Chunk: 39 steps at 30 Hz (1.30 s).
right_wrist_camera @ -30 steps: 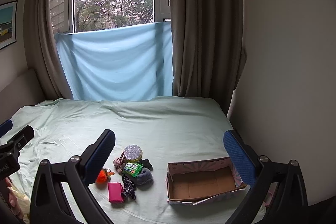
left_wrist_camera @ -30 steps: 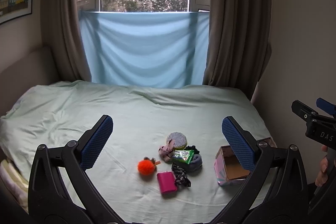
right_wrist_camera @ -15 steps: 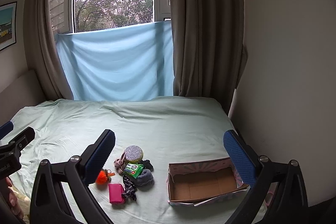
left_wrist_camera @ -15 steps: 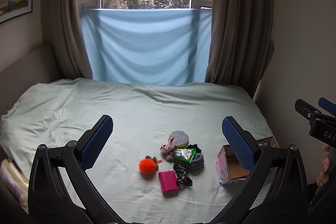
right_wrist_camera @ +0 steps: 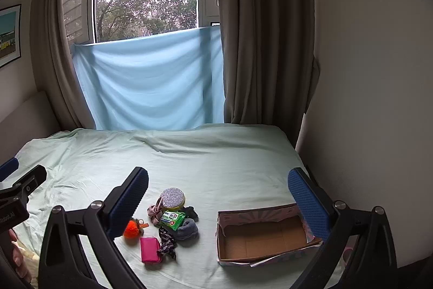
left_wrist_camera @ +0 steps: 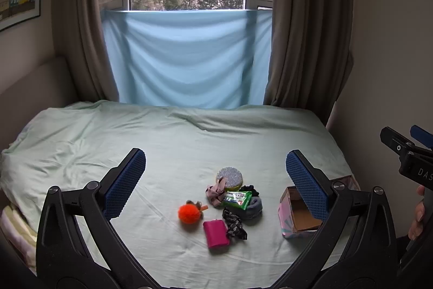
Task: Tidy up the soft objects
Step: 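Grasp the orange pompom with the left tool while the right tool grasps the pink pouch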
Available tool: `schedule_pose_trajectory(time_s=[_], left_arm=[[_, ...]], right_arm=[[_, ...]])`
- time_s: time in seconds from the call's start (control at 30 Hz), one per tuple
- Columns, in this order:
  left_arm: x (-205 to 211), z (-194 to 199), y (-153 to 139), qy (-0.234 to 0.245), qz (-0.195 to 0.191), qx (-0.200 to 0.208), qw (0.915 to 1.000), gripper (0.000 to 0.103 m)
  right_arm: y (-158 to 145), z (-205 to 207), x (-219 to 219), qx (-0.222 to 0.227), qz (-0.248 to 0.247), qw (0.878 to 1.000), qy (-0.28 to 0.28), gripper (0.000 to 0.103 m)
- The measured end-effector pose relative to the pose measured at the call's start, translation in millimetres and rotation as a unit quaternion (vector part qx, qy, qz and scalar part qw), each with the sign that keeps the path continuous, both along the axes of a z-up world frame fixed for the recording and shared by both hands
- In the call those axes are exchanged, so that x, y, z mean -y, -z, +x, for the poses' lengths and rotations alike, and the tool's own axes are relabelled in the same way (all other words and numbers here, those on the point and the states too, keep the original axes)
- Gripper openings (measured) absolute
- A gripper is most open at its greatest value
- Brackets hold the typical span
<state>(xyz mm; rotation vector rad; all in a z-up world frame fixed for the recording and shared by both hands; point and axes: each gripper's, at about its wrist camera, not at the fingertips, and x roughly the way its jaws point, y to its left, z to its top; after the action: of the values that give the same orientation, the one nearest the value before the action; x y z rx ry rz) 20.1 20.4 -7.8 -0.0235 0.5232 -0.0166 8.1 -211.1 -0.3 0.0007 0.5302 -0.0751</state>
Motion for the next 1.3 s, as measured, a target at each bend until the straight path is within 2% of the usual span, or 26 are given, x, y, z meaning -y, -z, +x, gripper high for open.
schedule_pose_trajectory(time_s=[0.23,0.43,0.67,0.83,1.0,1.3], left_arm=[[4,-1,1,-0.001,0.001,-0.002,1.0000,0.103],[5,3,2,-0.017,0.008,-0.020,0.9996,0.103],[-23,10,43,-0.024,-0.006,-0.074,0.9969,0.103],[-53,28,78,-0.003,-0.009,-0.107,0.9942,0.103],[-84,59,118,0.041,0.001,-0.148,0.9882,0.103],[-118,128,226,0.110,0.020,-0.211,0.9712,0.103]], right_arm=[[0,0,3,0.001,0.001,1.000,-0.003,0.103],[3,4,6,-0.007,0.008,1.000,-0.021,0.103],[33,11,-12,-0.023,0.016,0.998,-0.057,0.103],[70,14,-43,-0.058,0.024,0.997,-0.051,0.103],[113,21,-75,-0.097,0.044,0.994,-0.027,0.103],[237,47,-135,-0.171,0.080,0.982,0.003,0.103]])
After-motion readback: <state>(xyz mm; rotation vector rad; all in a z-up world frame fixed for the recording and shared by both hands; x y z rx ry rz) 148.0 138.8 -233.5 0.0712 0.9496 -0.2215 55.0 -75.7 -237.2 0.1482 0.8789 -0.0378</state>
